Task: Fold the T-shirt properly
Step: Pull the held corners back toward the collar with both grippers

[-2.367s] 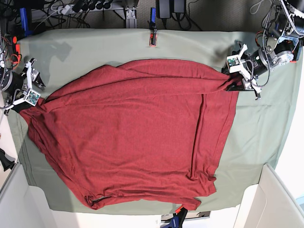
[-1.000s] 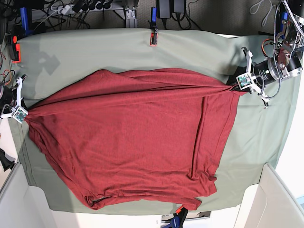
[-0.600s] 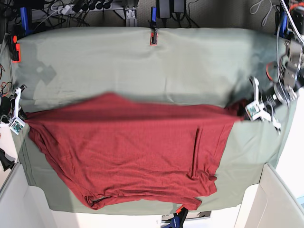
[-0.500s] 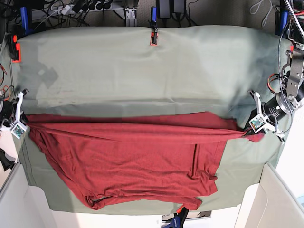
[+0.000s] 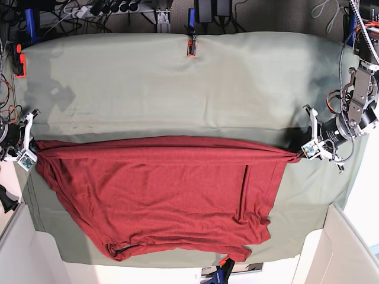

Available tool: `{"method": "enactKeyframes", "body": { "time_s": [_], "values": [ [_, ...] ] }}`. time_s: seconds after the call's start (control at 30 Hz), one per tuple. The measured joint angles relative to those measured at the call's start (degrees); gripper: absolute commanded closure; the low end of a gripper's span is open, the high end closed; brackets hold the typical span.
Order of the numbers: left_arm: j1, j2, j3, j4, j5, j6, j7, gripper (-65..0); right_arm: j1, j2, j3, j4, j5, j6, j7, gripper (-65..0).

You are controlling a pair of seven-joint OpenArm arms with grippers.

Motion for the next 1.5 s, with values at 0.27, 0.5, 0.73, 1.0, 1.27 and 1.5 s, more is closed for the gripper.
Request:
{"method": "enactKeyframes", "body": {
  "time_s": [0.27, 0.5, 0.73, 1.0, 1.27, 1.5],
  "values": [
    [-0.2, 0.0, 0.0, -0.4, 0.0, 0.0, 0.0, 0.0, 0.0, 0.0, 0.0, 0.0, 0.0, 0.0, 0.0, 0.0],
    [-0.6, -0.2, 2.1, -0.4, 0.0, -1.7, 0.2, 0.0, 0.0, -0.9, 0.0, 0.0, -0.2, 0.0, -0.2, 0.0],
    [5.6, -8.8, 2.0, 14.3, -0.4, -5.2, -0.8, 0.0, -0.6, -0.5, 0.1, 0.8, -0.3, 1.3, -1.0, 0.0],
    [14.7, -14.7, 2.1, 26.1, -1.6, -5.3, 5.8, 0.0, -2.0, 1.3, 0.1, 7.4, 4.5, 2.1, -5.2, 0.0],
    [17.7, -15.9, 2.0, 27.0, -1.4, -5.2, 6.6, 0.0, -10.3, 1.7, 0.1, 13.7, 3.1, 2.0, -7.0, 0.0],
    [23.6, -18.6, 0.9, 33.9, -1.0, -5.3, 10.9, 0.0, -17.8, 6.6, 0.1, 21.4, 1.4, 1.7, -7.5, 0.0]
  ]
}}
